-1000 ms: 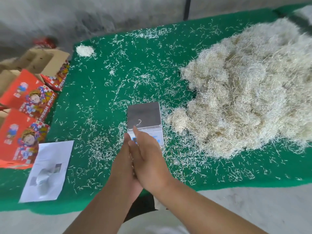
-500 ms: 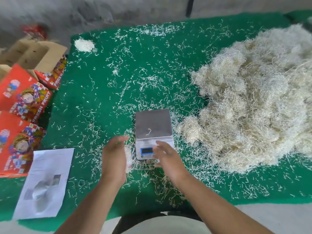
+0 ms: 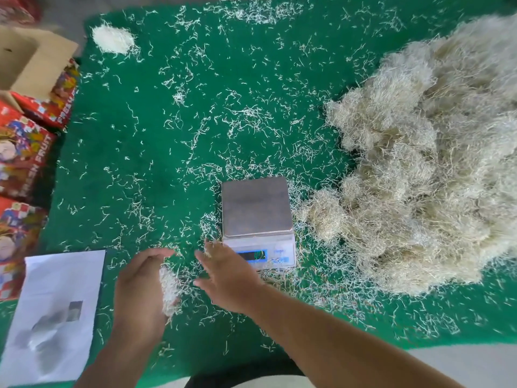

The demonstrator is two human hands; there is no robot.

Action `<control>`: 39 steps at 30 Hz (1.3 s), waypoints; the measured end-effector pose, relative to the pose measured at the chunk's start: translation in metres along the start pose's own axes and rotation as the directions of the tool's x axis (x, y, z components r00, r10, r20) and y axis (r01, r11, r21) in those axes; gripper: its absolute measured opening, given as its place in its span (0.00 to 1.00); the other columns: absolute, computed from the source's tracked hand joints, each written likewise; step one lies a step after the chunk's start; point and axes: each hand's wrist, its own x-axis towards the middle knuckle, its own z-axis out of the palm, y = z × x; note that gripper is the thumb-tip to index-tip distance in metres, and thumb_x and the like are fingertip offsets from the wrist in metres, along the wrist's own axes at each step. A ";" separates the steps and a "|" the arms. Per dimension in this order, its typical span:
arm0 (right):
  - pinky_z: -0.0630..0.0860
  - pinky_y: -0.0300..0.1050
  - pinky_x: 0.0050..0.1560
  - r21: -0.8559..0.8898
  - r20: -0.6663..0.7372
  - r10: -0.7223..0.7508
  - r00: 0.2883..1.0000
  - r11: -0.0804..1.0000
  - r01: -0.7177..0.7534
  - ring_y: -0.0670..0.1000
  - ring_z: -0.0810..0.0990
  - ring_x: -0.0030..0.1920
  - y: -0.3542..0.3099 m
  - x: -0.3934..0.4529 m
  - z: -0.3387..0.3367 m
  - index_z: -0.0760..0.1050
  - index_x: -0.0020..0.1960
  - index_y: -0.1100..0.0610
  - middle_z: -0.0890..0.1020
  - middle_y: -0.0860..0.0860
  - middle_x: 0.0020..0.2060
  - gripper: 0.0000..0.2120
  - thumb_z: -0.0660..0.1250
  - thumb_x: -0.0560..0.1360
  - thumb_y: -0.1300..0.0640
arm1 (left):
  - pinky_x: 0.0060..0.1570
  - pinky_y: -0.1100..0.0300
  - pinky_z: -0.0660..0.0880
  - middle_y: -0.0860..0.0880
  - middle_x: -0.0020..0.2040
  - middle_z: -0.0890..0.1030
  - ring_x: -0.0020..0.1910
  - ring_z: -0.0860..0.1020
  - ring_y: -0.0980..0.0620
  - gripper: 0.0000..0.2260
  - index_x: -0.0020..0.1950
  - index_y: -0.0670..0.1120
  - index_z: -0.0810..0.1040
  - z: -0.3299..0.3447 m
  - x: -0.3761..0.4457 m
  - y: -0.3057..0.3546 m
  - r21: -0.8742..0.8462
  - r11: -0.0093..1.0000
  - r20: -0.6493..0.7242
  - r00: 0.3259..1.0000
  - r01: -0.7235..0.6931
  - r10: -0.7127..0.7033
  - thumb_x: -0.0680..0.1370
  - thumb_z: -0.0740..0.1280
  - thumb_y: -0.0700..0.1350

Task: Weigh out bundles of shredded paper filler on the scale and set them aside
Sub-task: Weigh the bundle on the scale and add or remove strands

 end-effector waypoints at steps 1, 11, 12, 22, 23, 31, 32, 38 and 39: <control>0.49 0.58 0.81 0.065 0.014 -0.056 0.998 0.996 0.055 0.56 0.53 0.84 -0.007 -0.006 0.005 0.53 0.84 0.49 0.56 0.55 0.84 0.31 0.57 0.86 0.40 | 0.58 0.48 0.77 0.56 0.50 0.84 0.54 0.80 0.51 0.12 0.53 0.52 0.83 0.001 0.000 0.002 -0.014 1.000 0.007 1.000 0.011 -0.011 0.80 0.60 0.44; 0.81 0.62 0.64 0.967 0.252 0.150 0.956 -0.083 -0.241 0.56 0.83 0.64 -0.049 -0.043 -0.052 0.76 0.71 0.49 0.82 0.50 0.65 0.24 0.63 0.82 0.36 | 0.43 0.56 0.71 0.57 0.46 0.84 0.43 0.80 0.55 0.13 0.48 0.55 0.83 0.063 -0.001 0.006 0.044 0.998 0.051 0.997 -0.053 0.051 0.82 0.60 0.42; 0.82 0.61 0.63 0.971 0.235 0.148 0.961 -0.081 -0.225 0.55 0.83 0.65 -0.050 -0.046 -0.053 0.76 0.71 0.49 0.81 0.49 0.68 0.24 0.65 0.81 0.36 | 0.44 0.57 0.71 0.60 0.47 0.83 0.45 0.81 0.60 0.13 0.48 0.56 0.82 0.069 -0.004 0.004 0.069 0.996 0.058 0.997 -0.055 0.051 0.83 0.60 0.44; 0.83 0.43 0.34 0.616 -0.163 0.587 0.793 0.688 -0.384 0.47 0.83 0.35 0.025 -0.027 -0.041 0.66 0.71 0.53 0.83 0.51 0.38 0.29 0.69 0.80 0.37 | 0.77 0.37 0.57 0.52 0.80 0.68 0.78 0.65 0.48 0.48 0.80 0.54 0.67 0.052 -0.004 0.010 0.125 0.980 0.243 0.953 0.157 -0.183 0.64 0.55 0.76; 0.81 0.42 0.33 0.596 -0.171 0.603 0.779 0.693 -0.405 0.46 0.82 0.36 0.032 -0.025 -0.042 0.66 0.70 0.53 0.82 0.49 0.38 0.29 0.69 0.79 0.36 | 0.77 0.36 0.58 0.50 0.79 0.69 0.77 0.66 0.47 0.46 0.80 0.53 0.68 0.049 -0.005 0.009 0.143 0.976 0.238 0.951 0.166 -0.196 0.66 0.56 0.75; 0.80 0.43 0.26 0.572 -0.278 0.792 0.543 0.591 -0.569 0.48 0.82 0.33 0.117 -0.084 -0.071 0.66 0.59 0.54 0.81 0.51 0.39 0.25 0.68 0.78 0.35 | 0.72 0.40 0.69 0.46 0.71 0.77 0.68 0.76 0.46 0.39 0.78 0.47 0.70 0.027 -0.010 0.005 0.204 0.963 0.173 0.962 0.174 -0.211 0.68 0.60 0.61; 0.78 0.42 0.23 0.588 -0.297 0.837 0.459 0.540 -0.602 0.48 0.82 0.32 0.131 -0.100 -0.077 0.66 0.60 0.56 0.82 0.52 0.39 0.25 0.67 0.79 0.35 | 0.71 0.41 0.70 0.46 0.69 0.79 0.67 0.77 0.46 0.38 0.76 0.47 0.73 0.023 -0.011 0.002 0.205 0.963 0.162 0.964 0.177 -0.212 0.68 0.61 0.61; 0.81 0.44 0.24 0.481 -0.388 0.722 0.572 0.688 -0.543 0.46 0.82 0.30 0.130 -0.118 -0.064 0.64 0.63 0.49 0.81 0.50 0.34 0.25 0.61 0.80 0.30 | 0.65 0.48 0.75 0.46 0.65 0.81 0.63 0.79 0.48 0.15 0.67 0.45 0.80 0.013 -0.011 -0.024 0.230 0.962 0.166 0.968 0.145 -0.186 0.87 0.58 0.46; 0.82 0.43 0.26 0.436 -0.380 0.659 0.649 0.747 -0.502 0.45 0.82 0.30 0.120 -0.110 -0.054 0.64 0.63 0.47 0.81 0.49 0.34 0.24 0.61 0.79 0.30 | 0.63 0.50 0.75 0.46 0.65 0.81 0.64 0.79 0.47 0.14 0.67 0.44 0.80 0.014 -0.012 -0.025 0.245 0.961 0.172 0.970 0.127 -0.172 0.87 0.58 0.44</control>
